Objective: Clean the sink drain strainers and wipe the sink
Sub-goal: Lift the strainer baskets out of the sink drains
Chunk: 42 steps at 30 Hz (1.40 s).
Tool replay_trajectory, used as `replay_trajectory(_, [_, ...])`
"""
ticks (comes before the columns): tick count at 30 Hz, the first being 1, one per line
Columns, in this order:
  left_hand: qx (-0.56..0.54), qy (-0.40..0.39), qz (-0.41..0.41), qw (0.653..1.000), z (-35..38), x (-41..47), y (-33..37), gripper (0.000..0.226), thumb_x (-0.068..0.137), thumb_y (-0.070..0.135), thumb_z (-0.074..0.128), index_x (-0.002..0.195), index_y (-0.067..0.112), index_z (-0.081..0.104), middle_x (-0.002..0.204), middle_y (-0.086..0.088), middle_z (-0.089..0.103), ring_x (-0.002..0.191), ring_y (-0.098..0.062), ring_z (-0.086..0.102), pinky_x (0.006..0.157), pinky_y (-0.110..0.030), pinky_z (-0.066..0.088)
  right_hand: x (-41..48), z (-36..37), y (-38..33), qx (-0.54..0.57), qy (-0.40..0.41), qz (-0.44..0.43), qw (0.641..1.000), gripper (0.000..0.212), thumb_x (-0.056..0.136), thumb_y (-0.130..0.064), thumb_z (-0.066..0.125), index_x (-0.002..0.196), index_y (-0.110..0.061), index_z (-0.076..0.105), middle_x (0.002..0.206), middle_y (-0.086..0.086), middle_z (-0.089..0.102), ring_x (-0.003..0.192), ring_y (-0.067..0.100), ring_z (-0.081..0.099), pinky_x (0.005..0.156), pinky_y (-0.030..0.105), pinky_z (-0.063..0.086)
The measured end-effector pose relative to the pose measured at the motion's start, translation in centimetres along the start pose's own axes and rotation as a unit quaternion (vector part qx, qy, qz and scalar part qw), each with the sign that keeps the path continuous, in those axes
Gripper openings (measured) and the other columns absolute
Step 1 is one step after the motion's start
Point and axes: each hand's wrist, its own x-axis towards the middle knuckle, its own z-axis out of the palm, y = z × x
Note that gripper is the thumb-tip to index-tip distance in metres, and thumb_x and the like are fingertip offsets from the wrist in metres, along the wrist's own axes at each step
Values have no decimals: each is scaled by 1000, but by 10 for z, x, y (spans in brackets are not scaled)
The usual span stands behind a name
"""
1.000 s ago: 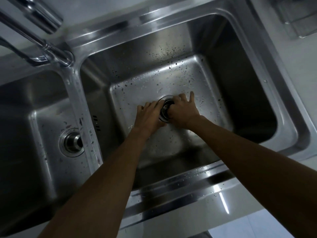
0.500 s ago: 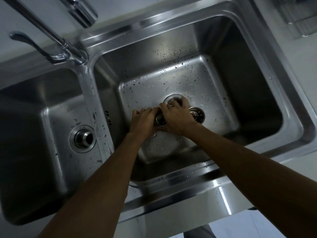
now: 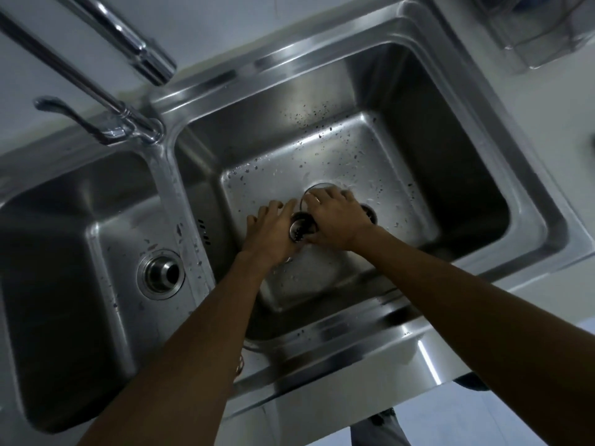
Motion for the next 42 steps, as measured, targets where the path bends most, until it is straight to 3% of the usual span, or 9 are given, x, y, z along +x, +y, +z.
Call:
replay_trajectory(6, [8, 54, 22, 998, -50, 9, 27, 96, 86, 70, 62, 162, 31, 19, 168, -5, 18, 153, -30, 18, 119, -54, 21, -28, -72, 39, 76, 122, 69, 987, 61, 97, -45, 58, 148, -15, 41, 145, 10, 49, 131, 31, 49, 104, 48, 48])
replay_trajectory(10, [-2, 92, 101, 991, -82, 37, 108, 92, 89, 73, 54, 162, 30, 19, 167, -3, 20, 152, -26, 20, 119, -52, 24, -77, -123, 100, 61, 204, 136, 967, 53, 98, -43, 56, 143, -17, 47, 139, 8, 55, 127, 29, 53, 97, 45, 51])
replay_trajectory(14, [-13, 124, 174, 977, -109, 56, 202, 93, 89, 74, 55, 162, 29, 20, 168, -7, 20, 154, -31, 21, 120, -59, 21, -126, -151, 152, 37, 254, 190, 948, 46, 98, -39, 54, 138, -19, 49, 131, 7, 60, 114, 28, 59, 83, 42, 54])
replay_trajectory(20, [-6, 151, 237, 960, -125, 80, 287, 93, 89, 72, 56, 162, 26, 21, 166, -9, 25, 152, -32, 25, 117, -60, 26, -160, -163, 231, -28, 306, 302, 902, 57, 100, -43, 56, 148, -20, 36, 122, 11, 59, 103, 28, 61, 68, 42, 58])
replay_trajectory(25, [-23, 140, 233, 962, -113, 97, 278, 91, 91, 74, 51, 162, 25, 21, 166, -8, 27, 151, -33, 28, 117, -63, 26, -142, -158, 272, -80, 278, 298, 910, 68, 101, -46, 53, 159, -30, 20, 117, 14, 56, 96, 32, 57, 55, 35, 41])
replay_trajectory(32, [-46, 131, 234, 962, -103, 99, 243, 81, 97, 77, 24, 161, 27, 23, 164, -2, 33, 149, -29, 33, 119, -59, 25, -127, -165, 291, -127, 276, 256, 918, 53, 106, -40, 47, 155, -32, 29, 110, 13, 61, 87, 31, 58, 52, 38, 52])
replay_trajectory(38, [-20, 130, 207, 970, -101, 84, 218, 83, 96, 78, 22, 162, 27, 22, 164, -2, 32, 149, -27, 32, 118, -54, 24, -127, -170, 281, -187, 341, 224, 894, 45, 101, -25, 61, 144, -27, 46, 93, 10, 60, 73, 27, 55, 47, 29, 40])
replay_trajectory(42, [-7, 140, 195, 971, -98, 67, 192, 83, 95, 79, 22, 161, 28, 24, 163, -1, 34, 147, -25, 35, 116, -52, 28, -135, -177, 248, -161, 434, 210, 861, 35, 107, -35, 48, 141, -30, 48, 103, 6, 62, 80, 25, 58, 50, 29, 41])
